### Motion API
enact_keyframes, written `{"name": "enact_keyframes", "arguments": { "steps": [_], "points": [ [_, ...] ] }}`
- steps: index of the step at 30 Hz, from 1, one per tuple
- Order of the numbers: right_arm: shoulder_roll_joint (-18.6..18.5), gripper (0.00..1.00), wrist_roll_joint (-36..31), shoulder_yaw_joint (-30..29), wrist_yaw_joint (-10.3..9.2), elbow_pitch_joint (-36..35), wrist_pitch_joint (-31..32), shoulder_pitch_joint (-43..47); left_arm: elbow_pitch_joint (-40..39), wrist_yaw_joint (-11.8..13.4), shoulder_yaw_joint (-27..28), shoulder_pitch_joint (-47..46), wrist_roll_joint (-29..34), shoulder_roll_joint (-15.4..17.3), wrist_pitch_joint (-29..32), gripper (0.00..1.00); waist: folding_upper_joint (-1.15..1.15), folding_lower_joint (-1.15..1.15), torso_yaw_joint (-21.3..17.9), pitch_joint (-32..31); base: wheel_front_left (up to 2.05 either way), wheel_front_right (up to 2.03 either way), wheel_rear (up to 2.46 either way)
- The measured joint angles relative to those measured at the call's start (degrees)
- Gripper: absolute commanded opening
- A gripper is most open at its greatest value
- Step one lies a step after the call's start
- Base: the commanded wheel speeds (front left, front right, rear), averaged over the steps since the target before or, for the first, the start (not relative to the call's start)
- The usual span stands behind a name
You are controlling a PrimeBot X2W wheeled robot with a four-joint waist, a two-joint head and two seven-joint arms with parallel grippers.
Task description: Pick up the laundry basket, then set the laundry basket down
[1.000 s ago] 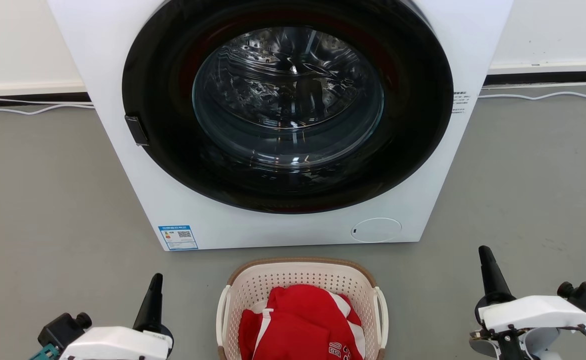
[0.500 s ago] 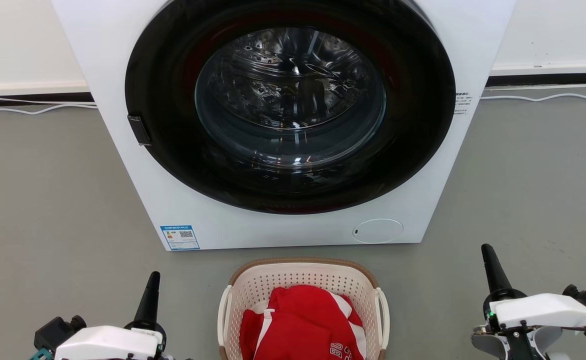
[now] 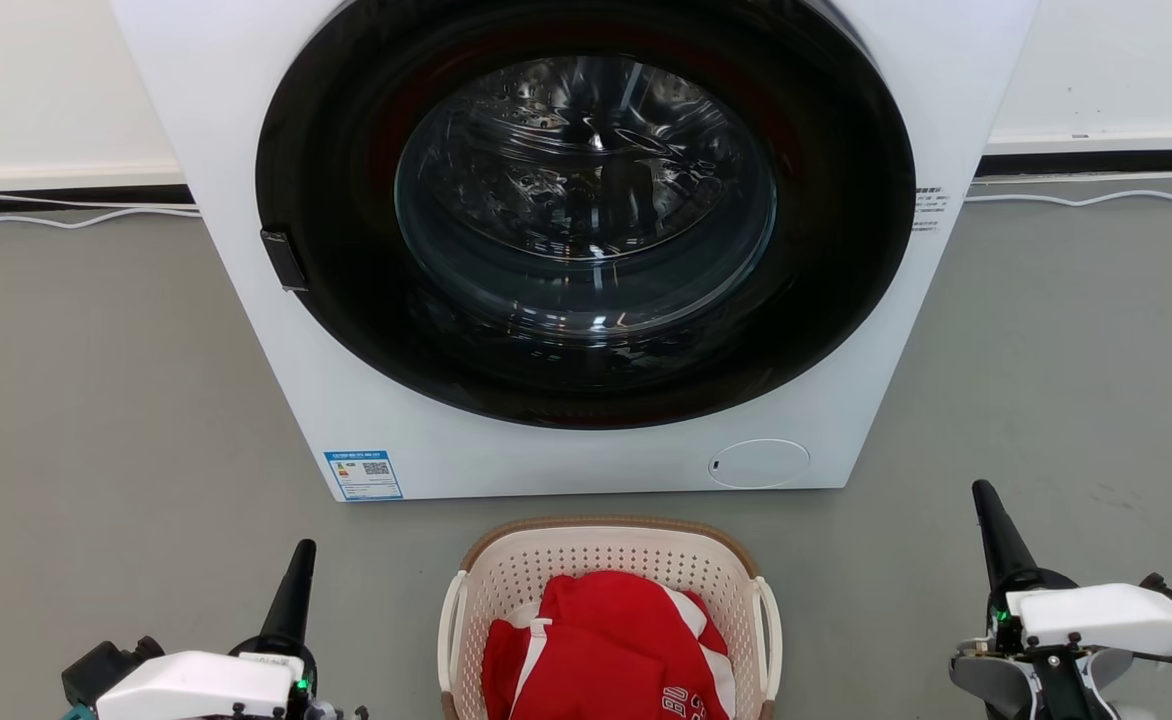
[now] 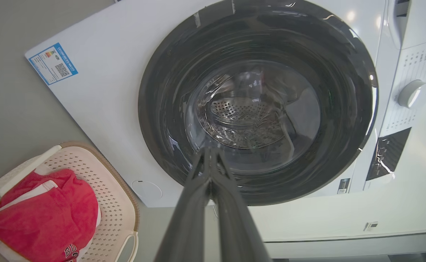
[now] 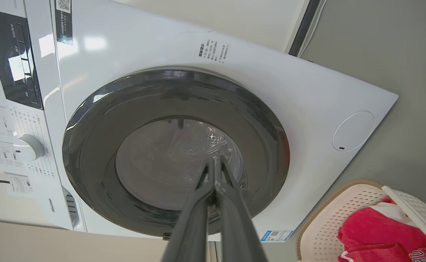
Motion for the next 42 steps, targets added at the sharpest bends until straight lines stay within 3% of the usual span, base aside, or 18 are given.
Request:
{"name": "enact_keyframes", "arguments": {
  "steps": [26,42],
  "points": [
    [0.0,0.0,16.7,-1.9,0.0,-2.0,4.1,0.1,-0.9,0.0,1.4,-1.0,-15.4,0.1,4.0,0.0,0.0,0.0,0.5,-0.2,0.0,0.0,0.0],
    [0.0,0.0,17.0,-2.0,0.0,-2.0,4.1,0.4,-1.1,0.0,1.5,-1.1,-15.8,0.1,4.0,0.0,0.0,0.0,0.5,-0.2,0.0,0.0,0.0]
  ]
}}
